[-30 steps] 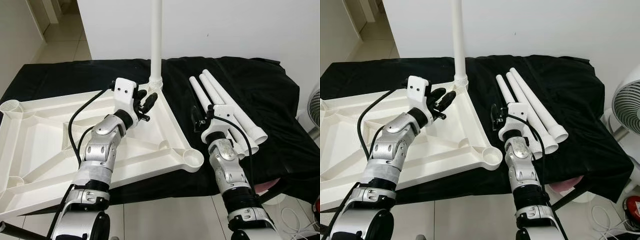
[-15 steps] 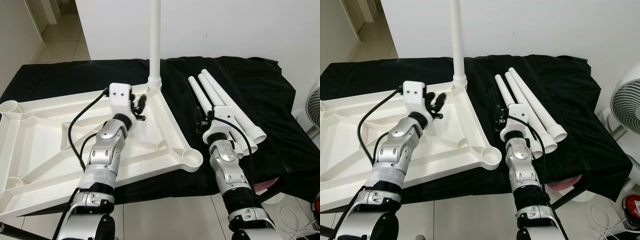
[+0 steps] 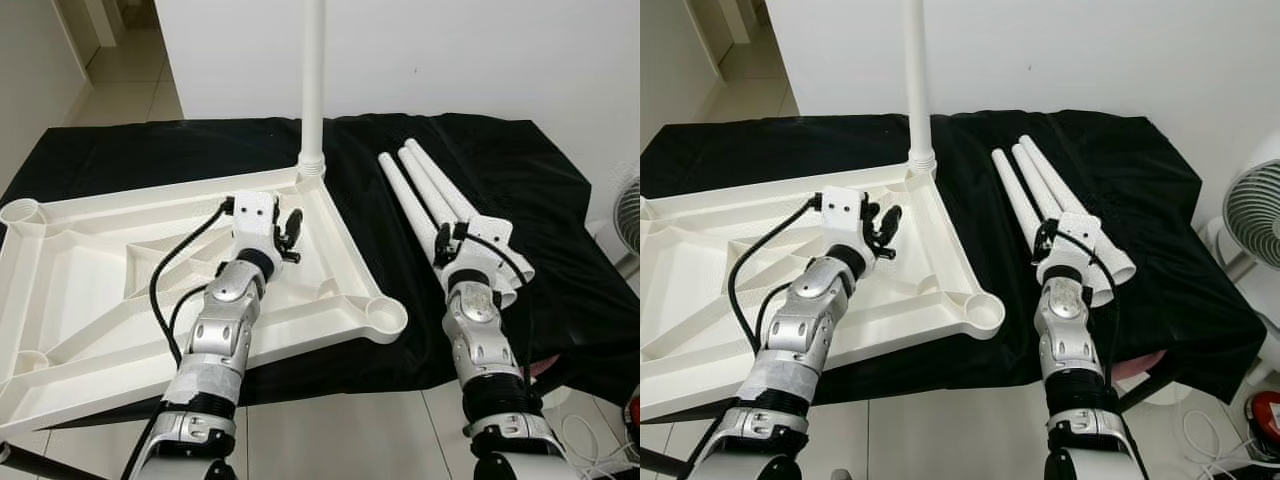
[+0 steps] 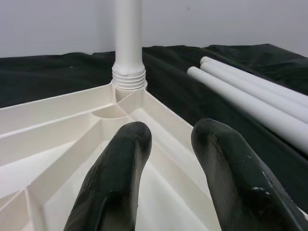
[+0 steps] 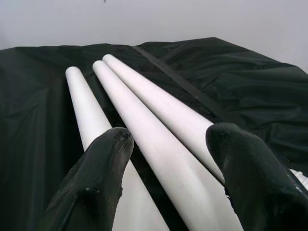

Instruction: Building children table

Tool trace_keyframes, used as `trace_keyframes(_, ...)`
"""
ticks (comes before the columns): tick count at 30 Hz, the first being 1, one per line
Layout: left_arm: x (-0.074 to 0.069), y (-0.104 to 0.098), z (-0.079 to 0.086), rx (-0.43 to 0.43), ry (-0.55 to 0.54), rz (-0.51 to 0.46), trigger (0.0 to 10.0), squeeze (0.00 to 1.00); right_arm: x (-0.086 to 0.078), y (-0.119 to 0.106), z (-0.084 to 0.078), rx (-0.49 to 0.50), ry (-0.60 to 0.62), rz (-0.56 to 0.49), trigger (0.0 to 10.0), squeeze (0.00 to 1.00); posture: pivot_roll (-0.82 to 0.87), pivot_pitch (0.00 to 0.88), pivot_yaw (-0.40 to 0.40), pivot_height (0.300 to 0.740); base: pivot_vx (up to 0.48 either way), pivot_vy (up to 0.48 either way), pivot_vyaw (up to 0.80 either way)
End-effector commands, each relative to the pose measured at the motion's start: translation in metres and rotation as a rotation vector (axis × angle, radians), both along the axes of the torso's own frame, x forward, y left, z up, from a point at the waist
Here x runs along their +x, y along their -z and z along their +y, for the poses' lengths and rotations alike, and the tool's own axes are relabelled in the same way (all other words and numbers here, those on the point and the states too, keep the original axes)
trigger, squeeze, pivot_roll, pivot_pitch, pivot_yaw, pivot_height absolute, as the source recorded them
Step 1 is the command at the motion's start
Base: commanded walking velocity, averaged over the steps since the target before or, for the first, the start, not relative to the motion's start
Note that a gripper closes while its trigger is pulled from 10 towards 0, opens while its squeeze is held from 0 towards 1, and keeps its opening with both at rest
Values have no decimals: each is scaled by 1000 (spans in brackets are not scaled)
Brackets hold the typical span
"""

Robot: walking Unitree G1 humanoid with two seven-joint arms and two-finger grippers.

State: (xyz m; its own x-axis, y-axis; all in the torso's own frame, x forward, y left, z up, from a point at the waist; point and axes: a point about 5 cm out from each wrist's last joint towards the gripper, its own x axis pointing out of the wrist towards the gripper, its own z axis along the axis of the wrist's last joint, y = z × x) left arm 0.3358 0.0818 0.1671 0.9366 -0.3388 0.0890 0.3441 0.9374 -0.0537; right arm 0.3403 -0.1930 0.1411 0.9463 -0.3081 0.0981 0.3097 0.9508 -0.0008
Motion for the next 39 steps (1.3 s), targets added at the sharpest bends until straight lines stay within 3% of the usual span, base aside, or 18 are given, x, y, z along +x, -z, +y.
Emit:
trace_keyframes(1, -4, 0, -5, 8, 73, -7, 10000, 0, 2, 1, -1, 44, 11, 28, 10000, 0, -74, 0, 0, 740, 0, 0, 0)
trace_keyframes(7, -6, -3, -8, 11, 77, -17, 10000, 0, 6, -3, 2, 127, -33, 104, 10000, 0, -75, 0, 1, 740, 0, 0, 0)
trace_keyframes(18, -9, -8, -13, 8, 88, -34, 10000, 0, 17, -16, -2, 72, -16, 270, 10000, 0, -76, 0, -1, 740, 0, 0, 0)
trace_keyframes(23, -10, -9, -15, 6, 93, -35, 10000, 0, 20, -20, -4, 127, -11, 326, 10000, 0, -75, 0, -1, 740, 0, 0, 0)
trace_keyframes(24, -10, -9, -16, 5, 95, -36, 10000, 0, 21, -21, -5, 141, -17, 350, 10000, 78, -74, 0, -2, 740, 0, 0, 0)
trace_keyframes(25, -10, -9, -16, 5, 95, -36, 10000, 0, 21, -21, -5, 141, -17, 350, 10000, 78, -74, 0, -2, 740, 0, 0, 0)
trace_keyframes(26, -10, -9, -17, 4, 96, -36, 10000, 0, 22, -21, -6, 150, -24, 372, 10000, 1000, -74, 0, -4, 740, 0, 0, 0)
trace_keyframes(34, -11, -10, -19, -3, 94, -36, 10000, 0, 23, -21, -7, 175, -20, 469, 10000, 1000, -73, 0, -7, 740, 0, 0, 0)
trace_keyframes(35, -11, -10, -19, -4, 95, -36, 10000, 0, 23, -20, -6, 191, -36, 490, 10000, 286, -73, 0, -7, 740, 0, 0, 0)
trace_keyframes(36, -11, -10, -19, -4, 95, -36, 10000, 0, 23, -20, -6, 191, -36, 490, 10000, 286, -73, 0, -7, 740, 0, 0, 0)
trace_keyframes(37, -11, -10, -20, -7, 95, -34, 10000, 0, 24, -19, -4, 216, -52, 513, 10000, 0, -73, 0, -10, 740, 0, 0, 0)
trace_keyframes(39, -11, -10, -21, -9, 97, -34, 10000, 0, 24, -20, -1, 256, -67, 540, 10000, 0, -72, 0, -12, 740, 0, 0, 0)
